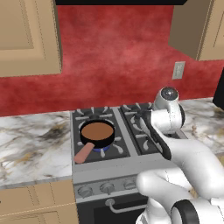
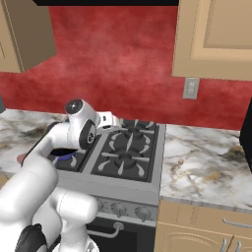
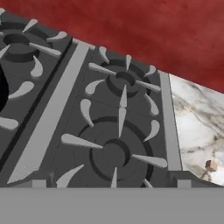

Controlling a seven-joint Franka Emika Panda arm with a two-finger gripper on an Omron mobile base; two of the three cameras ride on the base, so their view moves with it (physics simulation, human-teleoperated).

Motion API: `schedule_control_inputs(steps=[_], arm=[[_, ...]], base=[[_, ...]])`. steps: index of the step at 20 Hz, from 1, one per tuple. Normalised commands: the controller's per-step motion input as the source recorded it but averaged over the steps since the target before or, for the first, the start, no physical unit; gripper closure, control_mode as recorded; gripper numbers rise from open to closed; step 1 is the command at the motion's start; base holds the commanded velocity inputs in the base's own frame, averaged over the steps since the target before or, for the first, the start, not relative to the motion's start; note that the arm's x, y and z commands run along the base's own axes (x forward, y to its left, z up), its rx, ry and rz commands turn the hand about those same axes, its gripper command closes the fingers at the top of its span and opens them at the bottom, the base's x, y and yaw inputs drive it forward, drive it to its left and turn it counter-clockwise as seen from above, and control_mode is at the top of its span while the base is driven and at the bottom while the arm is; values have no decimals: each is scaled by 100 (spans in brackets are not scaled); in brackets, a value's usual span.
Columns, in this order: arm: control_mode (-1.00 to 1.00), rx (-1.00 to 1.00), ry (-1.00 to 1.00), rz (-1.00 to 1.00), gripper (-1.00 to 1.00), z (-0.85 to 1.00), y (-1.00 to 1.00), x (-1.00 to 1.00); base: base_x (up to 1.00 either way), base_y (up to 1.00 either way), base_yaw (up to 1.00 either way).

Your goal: Pick up the sugar cube(s) and place them in the saucepan with hot chocolate.

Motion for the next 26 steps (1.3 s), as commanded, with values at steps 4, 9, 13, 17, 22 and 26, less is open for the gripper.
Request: schedule_control_inputs(steps=[4,9,13,17,22,26], arm=[[-100,10,8,-19,-100,0,-67,0],[-100,14,12,-14,-100,-4,-79,7],[-100,16,11,-13,-100,-3,-89,3],[-100,14,9,-11,-100,-2,-89,0],[-100,11,10,-11,-100,-10,-69,0],[-100,5,10,-13,-100,-24,-43,3]], base=[[0,0,0],[0,0,0],[0,0,0],[0,0,0],[0,0,0],[0,0,0]])
